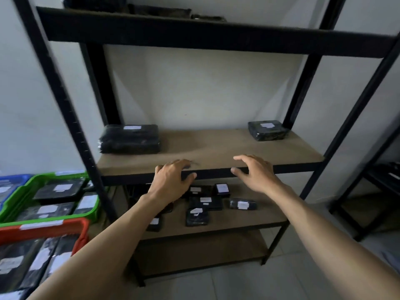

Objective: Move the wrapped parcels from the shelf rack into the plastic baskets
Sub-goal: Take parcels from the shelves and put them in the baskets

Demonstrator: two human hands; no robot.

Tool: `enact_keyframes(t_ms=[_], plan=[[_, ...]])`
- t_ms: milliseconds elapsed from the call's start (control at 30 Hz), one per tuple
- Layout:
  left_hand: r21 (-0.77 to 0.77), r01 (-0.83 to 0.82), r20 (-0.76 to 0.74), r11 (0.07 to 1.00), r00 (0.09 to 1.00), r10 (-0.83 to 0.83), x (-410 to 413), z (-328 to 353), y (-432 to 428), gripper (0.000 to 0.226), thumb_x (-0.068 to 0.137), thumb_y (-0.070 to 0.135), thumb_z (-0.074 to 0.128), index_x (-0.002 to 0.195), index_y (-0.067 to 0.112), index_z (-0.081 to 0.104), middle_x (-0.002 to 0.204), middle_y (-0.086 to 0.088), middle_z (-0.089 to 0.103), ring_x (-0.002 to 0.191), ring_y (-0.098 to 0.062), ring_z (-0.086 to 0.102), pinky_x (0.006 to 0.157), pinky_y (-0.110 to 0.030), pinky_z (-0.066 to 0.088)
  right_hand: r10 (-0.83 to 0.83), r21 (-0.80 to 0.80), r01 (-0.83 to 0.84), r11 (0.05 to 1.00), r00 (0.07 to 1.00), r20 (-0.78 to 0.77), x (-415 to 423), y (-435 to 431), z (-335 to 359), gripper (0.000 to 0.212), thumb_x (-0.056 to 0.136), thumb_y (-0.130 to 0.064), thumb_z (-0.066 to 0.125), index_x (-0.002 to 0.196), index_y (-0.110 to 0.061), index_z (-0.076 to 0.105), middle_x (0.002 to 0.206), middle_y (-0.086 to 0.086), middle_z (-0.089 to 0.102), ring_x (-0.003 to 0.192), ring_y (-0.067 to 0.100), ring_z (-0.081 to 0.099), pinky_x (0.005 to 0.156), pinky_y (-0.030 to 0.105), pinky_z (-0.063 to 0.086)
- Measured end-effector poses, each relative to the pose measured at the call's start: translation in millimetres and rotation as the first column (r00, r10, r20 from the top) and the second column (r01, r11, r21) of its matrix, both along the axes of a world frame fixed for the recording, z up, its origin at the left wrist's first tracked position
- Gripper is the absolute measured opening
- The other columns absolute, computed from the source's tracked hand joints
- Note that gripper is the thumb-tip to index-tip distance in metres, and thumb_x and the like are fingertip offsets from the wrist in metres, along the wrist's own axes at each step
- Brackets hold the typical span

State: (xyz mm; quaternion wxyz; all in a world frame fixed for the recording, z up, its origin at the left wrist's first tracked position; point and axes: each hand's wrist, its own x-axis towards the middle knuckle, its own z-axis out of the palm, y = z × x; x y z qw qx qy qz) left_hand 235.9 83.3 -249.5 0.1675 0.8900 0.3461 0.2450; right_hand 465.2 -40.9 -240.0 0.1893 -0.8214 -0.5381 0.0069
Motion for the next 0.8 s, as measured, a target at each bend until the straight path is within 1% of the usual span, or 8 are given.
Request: enact_keyframes(t_ms=[133,300,367,467,567,667,733,800], plan=[[-0.061,-0.027,0.039,0.998,0.999,0.029,76,5,-2,0.040,0.090,0.039,0.059,0.127,0.025,0.057,0.127,0.005,0.061,0.118,-0.018,0.054,0.100,-0.033,0.030,-0.074,-0.015,0.073,0.997,0.995,-0.062,77,1,-4,0.046,0.095,-0.054,0.049,0.132,-0.027,0.051,0.140,-0.004,0.051,0.129,0.021,0.046,0.102,0.042,0.035],[-0.114,-0.007,0.007,0.993,1.000,0.008,145,1,-5,0.040,0.090,0.041,0.058,0.127,0.026,0.056,0.128,0.007,0.060,0.119,-0.017,0.053,0.101,-0.035,0.029,-0.134,-0.029,0.131,0.991,0.973,-0.186,153,11,-15,0.049,0.094,-0.055,0.049,0.132,-0.024,0.053,0.140,-0.001,0.052,0.127,0.023,0.049,0.102,0.043,0.041],[-0.126,-0.003,-0.016,0.992,1.000,0.001,167,-2,3,0.041,0.091,0.043,0.057,0.127,0.026,0.056,0.128,0.007,0.060,0.119,-0.016,0.053,0.102,-0.036,0.030,-0.165,0.003,0.172,0.985,0.951,-0.262,179,21,-20,0.049,0.093,-0.054,0.050,0.132,-0.023,0.053,0.139,0.004,0.052,0.125,0.024,0.050,0.102,0.042,0.042],[-0.119,0.003,-0.027,0.993,1.000,-0.006,194,-6,21,0.041,0.090,0.045,0.058,0.126,0.026,0.057,0.127,0.007,0.061,0.117,-0.016,0.055,0.102,-0.036,0.033,-0.209,0.066,0.251,0.966,0.902,-0.377,216,41,-24,0.051,0.096,-0.048,0.051,0.136,-0.017,0.048,0.142,0.009,0.047,0.127,0.026,0.047,0.100,0.036,0.039],[-0.140,0.009,-0.013,0.990,1.000,-0.010,223,-9,42,0.040,0.089,0.043,0.059,0.124,0.025,0.059,0.124,0.007,0.062,0.115,-0.017,0.056,0.101,-0.035,0.037,-0.290,0.087,0.362,0.928,0.849,-0.443,252,62,-23,0.057,0.097,-0.046,0.047,0.143,-0.013,0.040,0.143,0.010,0.045,0.127,0.028,0.048,0.102,0.038,0.040],[-0.168,0.017,0.014,0.986,1.000,-0.015,258,-12,66,0.039,0.088,0.043,0.060,0.122,0.024,0.060,0.122,0.005,0.064,0.113,-0.017,0.058,0.100,-0.039,0.041,-0.318,0.099,0.415,0.904,0.810,-0.493,286,84,-23,0.060,0.098,-0.046,0.046,0.145,-0.011,0.035,0.144,0.013,0.045,0.126,0.030,0.048,0.100,0.038,0.041],[-0.196,0.014,0.031,0.980,0.999,-0.008,285,-13,80,0.040,0.088,0.044,0.061,0.121,0.023,0.060,0.120,0.006,0.064,0.112,-0.017,0.059,0.100,-0.042,0.042,-0.349,0.088,0.444,0.892,0.799,-0.491,307,101,-24,0.064,0.098,-0.048,0.045,0.148,-0.011,0.030,0.150,0.014,0.036,0.133,0.032,0.041,0.105,0.040,0.037],[-0.233,0.005,0.035,0.972,0.999,0.004,312,-13,93,0.041,0.086,0.046,0.062,0.120,0.024,0.061,0.118,0.006,0.065,0.111,-0.017,0.059,0.099,-0.041,0.043,-0.383,0.076,0.461,0.884,0.807,-0.450,325,114,-24,0.067,0.098,-0.048,0.045,0.150,-0.010,0.027,0.152,0.016,0.032,0.137,0.034,0.036,0.110,0.044,0.034]])
